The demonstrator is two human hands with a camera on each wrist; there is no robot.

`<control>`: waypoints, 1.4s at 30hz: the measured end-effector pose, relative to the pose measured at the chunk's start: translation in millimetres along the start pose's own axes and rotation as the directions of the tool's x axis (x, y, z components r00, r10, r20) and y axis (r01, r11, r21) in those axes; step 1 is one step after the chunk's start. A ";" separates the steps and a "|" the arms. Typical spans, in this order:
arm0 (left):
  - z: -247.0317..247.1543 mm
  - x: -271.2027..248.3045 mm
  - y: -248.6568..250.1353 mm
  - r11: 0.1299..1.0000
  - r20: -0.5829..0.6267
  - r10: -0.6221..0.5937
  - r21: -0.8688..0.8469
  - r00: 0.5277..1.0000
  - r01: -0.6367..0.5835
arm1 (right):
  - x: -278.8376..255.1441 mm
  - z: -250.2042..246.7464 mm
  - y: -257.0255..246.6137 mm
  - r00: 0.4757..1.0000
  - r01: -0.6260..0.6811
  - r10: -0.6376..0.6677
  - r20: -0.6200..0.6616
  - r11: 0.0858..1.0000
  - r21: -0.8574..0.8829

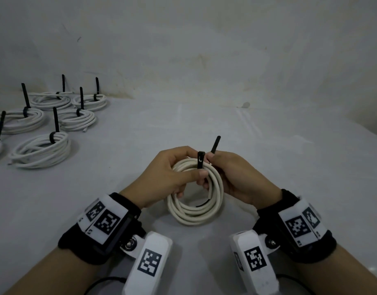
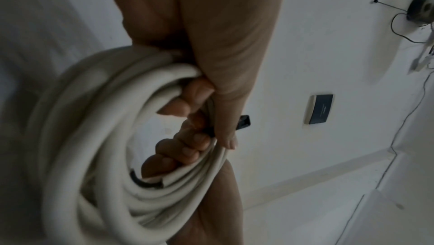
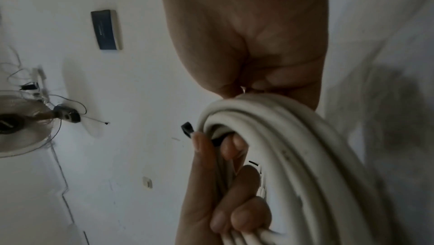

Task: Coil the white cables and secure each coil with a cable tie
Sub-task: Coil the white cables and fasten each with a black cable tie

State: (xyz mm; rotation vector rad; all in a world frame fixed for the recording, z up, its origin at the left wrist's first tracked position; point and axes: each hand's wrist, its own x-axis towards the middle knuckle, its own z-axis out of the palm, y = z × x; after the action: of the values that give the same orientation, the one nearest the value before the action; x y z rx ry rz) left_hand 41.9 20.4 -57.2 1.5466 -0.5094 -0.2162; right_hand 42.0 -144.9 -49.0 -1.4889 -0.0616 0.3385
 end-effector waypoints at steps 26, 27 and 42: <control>-3.5 -6.0 1.0 0.981 -0.013 -0.043 -0.192 0.999 0.040 | 0.3 -13.8 0.6 0.665 0.679 -0.745 0.039 0.583 -0.447; -3.5 -6.0 1.0 0.982 -0.011 -0.052 -0.180 0.999 0.049 | 0.7 -13.8 0.7 0.666 0.682 -0.744 0.050 0.580 -0.445; -1.6 -5.0 0.4 0.967 0.036 -0.137 -0.212 0.990 0.141 | 3.5 -14.4 3.6 0.669 0.692 -0.736 0.099 0.570 -0.443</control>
State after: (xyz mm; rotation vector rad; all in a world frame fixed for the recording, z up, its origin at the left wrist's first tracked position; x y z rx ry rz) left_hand 38.1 24.1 -57.6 1.3711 -0.3807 -0.3833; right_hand 48.2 -157.8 -54.5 -1.7945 -0.7033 -0.4620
